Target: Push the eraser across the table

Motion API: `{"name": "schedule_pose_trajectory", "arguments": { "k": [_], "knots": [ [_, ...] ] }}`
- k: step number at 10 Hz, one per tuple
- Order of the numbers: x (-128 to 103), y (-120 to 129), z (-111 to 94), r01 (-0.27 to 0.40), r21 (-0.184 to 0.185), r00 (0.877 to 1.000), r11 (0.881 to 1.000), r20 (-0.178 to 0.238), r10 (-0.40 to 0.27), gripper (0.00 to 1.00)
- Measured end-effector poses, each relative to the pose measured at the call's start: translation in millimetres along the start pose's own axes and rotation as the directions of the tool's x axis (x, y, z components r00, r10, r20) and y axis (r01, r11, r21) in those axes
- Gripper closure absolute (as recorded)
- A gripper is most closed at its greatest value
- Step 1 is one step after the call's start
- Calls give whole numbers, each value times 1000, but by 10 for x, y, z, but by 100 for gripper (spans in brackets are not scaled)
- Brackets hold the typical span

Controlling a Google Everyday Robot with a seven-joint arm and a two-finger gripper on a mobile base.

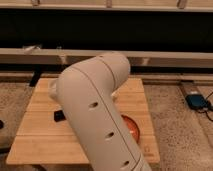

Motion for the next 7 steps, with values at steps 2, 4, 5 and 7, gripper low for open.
{"name": "schedule_pose_trajectory", "arguments": {
  "k": [2,4,5,7],
  "knots": [
    [-60,-7,23,19,-6,1000,1000,-5,-19,30],
    [-130,-11,20,40,-8,999,999,-4,-40,30],
    [-168,-13,10,53,-6,999,999,-4,-53,30],
    [-319,-21,-33,82,-2,997,997,4,-82,30]
  ]
}}
